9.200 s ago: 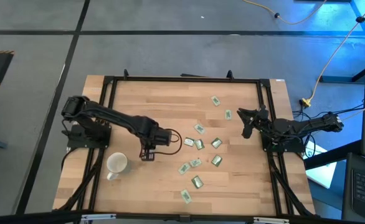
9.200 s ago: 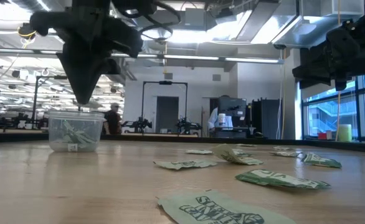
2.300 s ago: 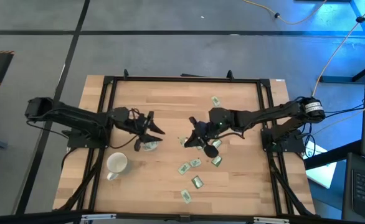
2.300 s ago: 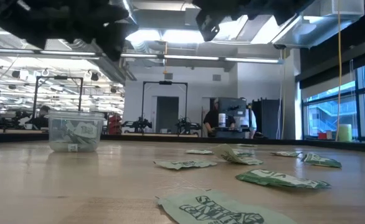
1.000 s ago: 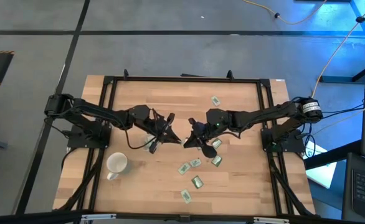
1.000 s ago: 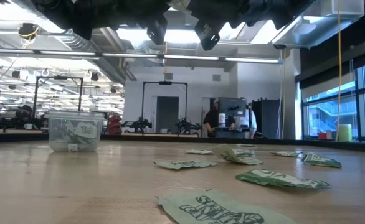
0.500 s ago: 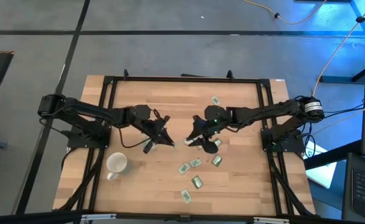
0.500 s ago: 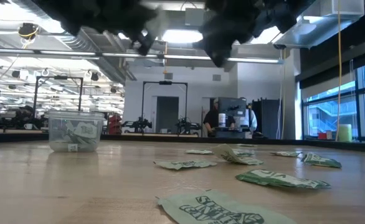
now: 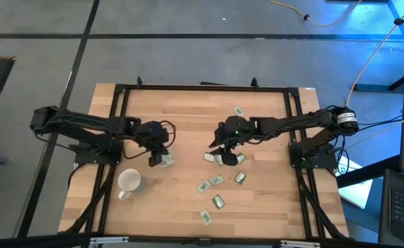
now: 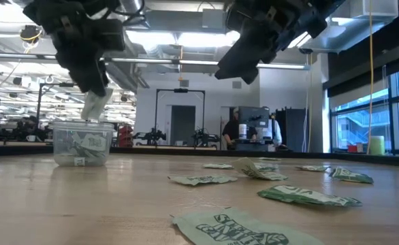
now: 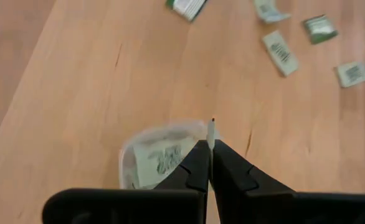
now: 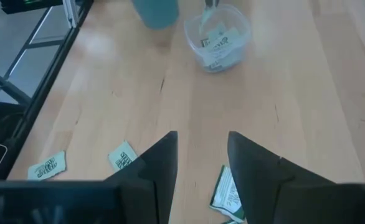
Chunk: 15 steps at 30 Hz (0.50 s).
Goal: Pick and place Stevia / Truvia into bins
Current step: Put the green stevia packet into the transparent container
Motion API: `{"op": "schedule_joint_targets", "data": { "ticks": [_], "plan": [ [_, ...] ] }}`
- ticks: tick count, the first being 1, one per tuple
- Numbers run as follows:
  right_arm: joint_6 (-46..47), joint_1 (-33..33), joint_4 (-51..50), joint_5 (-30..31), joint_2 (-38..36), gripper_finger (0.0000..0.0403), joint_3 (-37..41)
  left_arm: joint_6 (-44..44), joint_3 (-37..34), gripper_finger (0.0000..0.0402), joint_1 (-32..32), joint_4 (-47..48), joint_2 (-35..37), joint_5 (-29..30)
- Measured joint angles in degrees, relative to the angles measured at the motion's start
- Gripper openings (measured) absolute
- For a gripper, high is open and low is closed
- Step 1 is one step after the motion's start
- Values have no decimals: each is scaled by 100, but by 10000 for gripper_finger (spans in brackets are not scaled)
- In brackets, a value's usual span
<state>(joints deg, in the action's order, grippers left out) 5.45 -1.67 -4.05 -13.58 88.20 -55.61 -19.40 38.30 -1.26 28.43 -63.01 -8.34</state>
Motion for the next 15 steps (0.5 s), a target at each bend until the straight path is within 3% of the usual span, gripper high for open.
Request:
{"op": "schedule_joint_targets", "data": {
  "ticks": [15],
  "plan": [
    [28, 2, -7, 2, 4, 144, 0, -100, 0, 8, 2, 11, -902, 66]
  ]
}}
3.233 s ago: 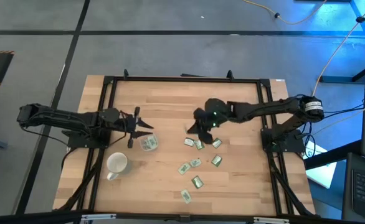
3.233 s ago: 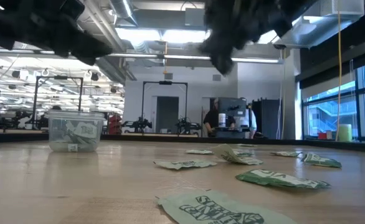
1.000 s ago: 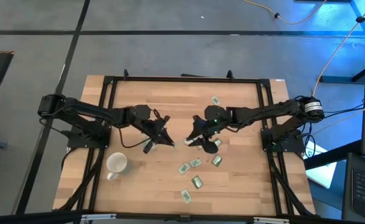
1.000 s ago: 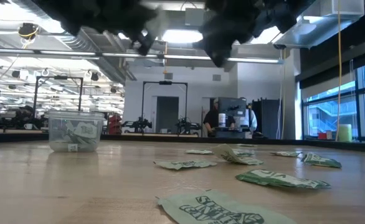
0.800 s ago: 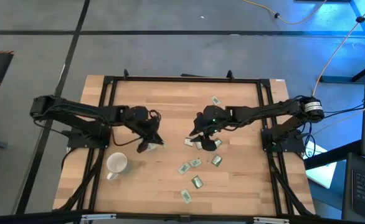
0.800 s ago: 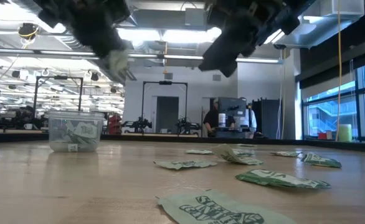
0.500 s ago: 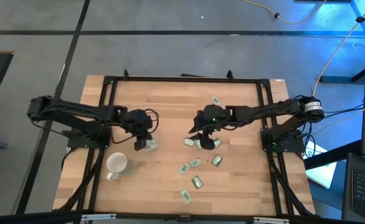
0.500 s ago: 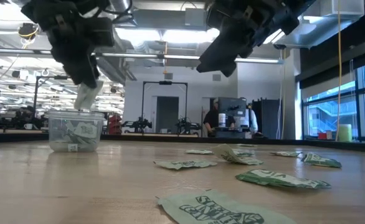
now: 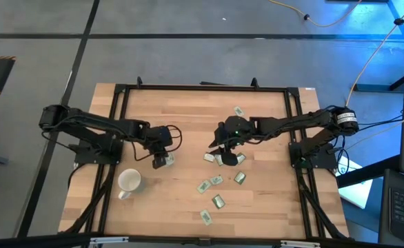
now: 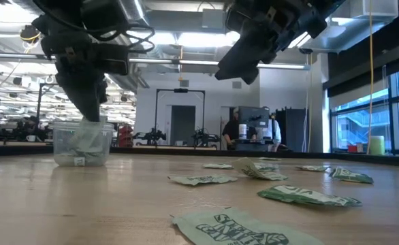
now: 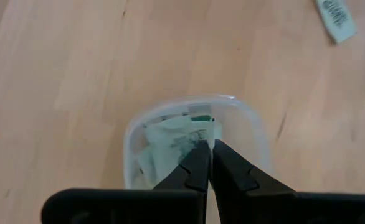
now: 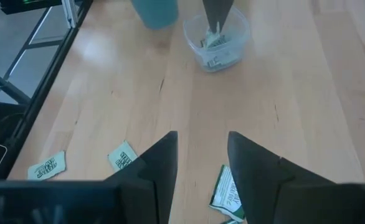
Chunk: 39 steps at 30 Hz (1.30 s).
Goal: Pick and place Stevia / Truvia into bins
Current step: Put the green stevia packet into the transparent container
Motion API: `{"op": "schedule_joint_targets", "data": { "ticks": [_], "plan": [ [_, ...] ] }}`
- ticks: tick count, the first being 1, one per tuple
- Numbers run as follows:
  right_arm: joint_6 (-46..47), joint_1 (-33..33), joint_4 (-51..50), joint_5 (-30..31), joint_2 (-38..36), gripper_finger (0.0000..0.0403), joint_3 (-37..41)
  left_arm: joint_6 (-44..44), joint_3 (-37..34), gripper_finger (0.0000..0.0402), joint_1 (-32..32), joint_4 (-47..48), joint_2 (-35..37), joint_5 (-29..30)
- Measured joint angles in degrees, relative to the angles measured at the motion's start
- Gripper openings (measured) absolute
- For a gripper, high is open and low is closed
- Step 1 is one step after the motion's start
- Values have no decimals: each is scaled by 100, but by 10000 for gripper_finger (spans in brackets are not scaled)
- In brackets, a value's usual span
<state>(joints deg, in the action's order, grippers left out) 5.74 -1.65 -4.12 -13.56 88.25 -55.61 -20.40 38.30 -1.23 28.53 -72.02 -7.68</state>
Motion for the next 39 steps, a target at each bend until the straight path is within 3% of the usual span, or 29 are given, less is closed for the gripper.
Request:
{"op": "schedule_joint_targets", "data": {
  "ticks": [12, 16, 21, 25, 31, 39],
  "plan": [
    [4, -2, -4, 68, 0, 144, 0, 378, 0, 65, -4, 46, 564, 394],
    [-21, -5, -10, 544, 0, 144, 0, 421, 0, 80, -6, 204, 884, 736],
    [-95, -127, -338, 1833, 2, 144, 0, 403, 0, 86, -11, 430, 1318, 1841],
    [567, -586, -1116, 2738, 4, 138, 0, 494, 0, 86, -11, 480, 1589, 2472],
    [1314, -1515, -1751, 2806, 140, 113, 2, 756, 0, 86, -11, 472, 1728, 2896],
    [1491, -2475, -2072, 2804, 787, 99, 2, 769, 0, 86, -11, 476, 1709, 2915]
  ]
}}
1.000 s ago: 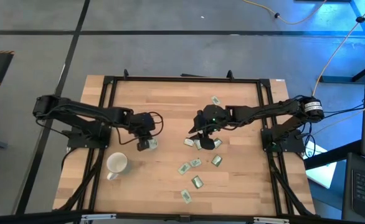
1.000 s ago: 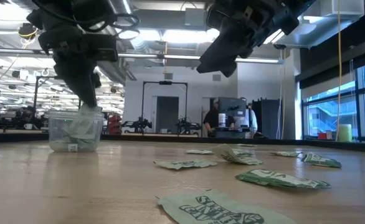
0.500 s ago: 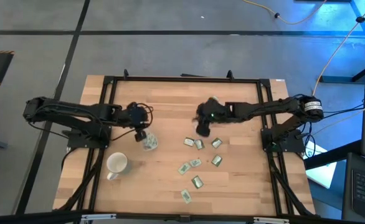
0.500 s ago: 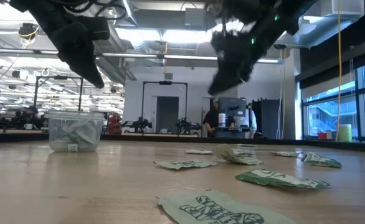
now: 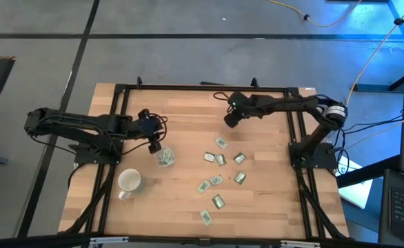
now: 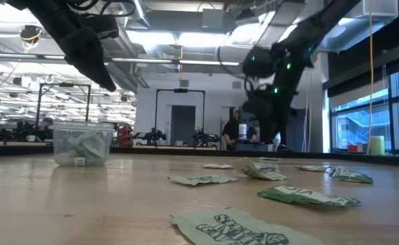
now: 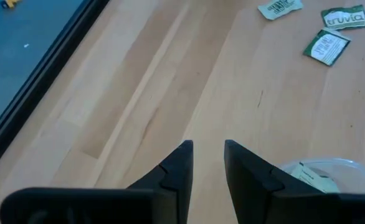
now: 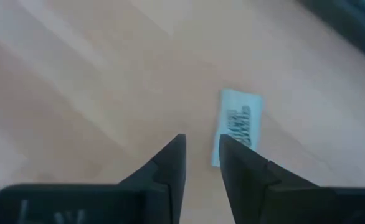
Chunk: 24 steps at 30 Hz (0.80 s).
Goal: Pick and place Stevia / Truvia into bins
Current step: Put the green stevia packet into the transparent container
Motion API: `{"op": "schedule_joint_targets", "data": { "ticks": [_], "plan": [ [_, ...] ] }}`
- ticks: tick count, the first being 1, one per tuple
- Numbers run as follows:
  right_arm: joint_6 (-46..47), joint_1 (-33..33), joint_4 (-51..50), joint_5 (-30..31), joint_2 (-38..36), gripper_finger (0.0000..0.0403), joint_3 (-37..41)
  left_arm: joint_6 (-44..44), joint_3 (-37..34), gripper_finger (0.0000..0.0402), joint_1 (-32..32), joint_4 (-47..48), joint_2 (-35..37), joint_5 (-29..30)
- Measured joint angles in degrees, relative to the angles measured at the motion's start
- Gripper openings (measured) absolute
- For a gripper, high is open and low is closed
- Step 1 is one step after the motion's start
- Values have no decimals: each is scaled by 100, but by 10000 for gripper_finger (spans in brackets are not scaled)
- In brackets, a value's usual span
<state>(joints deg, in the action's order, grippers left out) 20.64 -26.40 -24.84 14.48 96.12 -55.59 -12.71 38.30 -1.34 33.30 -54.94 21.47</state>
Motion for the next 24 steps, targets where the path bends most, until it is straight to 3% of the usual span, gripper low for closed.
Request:
{"op": "schedule_joint_targets", "data": {
  "ticks": [13, 24],
  "plan": [
    [177, -539, 79, -271, 947, 97, -38, 0, 0, 86, -1, -4, 0, -4],
    [-23, -493, 72, -317, 762, 26, 1, 0, 0, 86, -2, -6, 0, 2]
  ]
}}
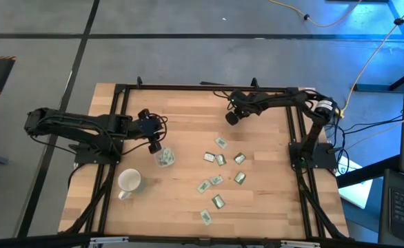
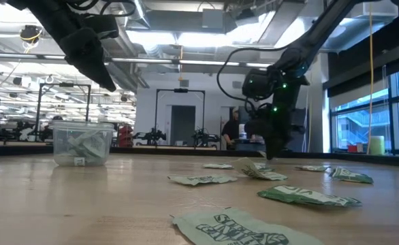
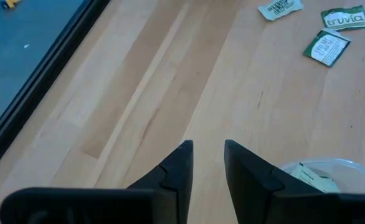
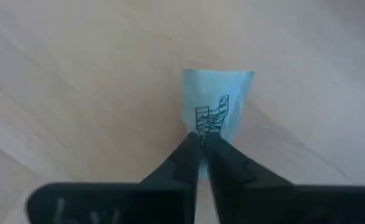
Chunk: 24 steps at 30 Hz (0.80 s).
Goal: Pick and place Stevia / Truvia into bins
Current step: Put the green stevia packet into the transparent container
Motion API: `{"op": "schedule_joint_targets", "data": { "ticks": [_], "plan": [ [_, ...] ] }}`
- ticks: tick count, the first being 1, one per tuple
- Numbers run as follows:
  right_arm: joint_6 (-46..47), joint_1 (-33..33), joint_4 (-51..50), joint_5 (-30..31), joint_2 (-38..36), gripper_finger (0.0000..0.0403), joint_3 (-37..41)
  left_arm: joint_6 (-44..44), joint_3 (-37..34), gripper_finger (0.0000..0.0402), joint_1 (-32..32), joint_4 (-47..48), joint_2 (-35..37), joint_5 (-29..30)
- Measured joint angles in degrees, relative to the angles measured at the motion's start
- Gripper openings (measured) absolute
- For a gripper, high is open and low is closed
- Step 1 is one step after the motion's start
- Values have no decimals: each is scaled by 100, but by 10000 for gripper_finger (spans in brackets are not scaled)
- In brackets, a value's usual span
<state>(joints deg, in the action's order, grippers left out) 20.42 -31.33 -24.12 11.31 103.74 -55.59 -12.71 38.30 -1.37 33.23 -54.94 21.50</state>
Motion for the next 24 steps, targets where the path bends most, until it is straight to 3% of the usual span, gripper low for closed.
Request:
{"op": "schedule_joint_targets", "data": {
  "ticks": [5, 10, 15, 22, 24],
  "plan": [
    [-135, 277, -43, -176, -237, 4, 23, -102, 0, 86, 0, -116, -2, -4],
    [-144, 741, 211, -808, -490, 5, 21, -224, 0, 86, 0, -578, -21, -334],
    [-461, 1383, 1100, -2031, -668, 3, 15, -100, 0, 92, 0, -1331, -266, -1161],
    [-1062, 2337, 3187, -4296, -760, 4, 8, 506, 0, 116, 68, -2819, -1197, -2665],
    [-1131, 2576, 3645, -4667, -760, 4, 6, 638, 0, 124, 95, -3323, -1460, -3038]
  ]
}}
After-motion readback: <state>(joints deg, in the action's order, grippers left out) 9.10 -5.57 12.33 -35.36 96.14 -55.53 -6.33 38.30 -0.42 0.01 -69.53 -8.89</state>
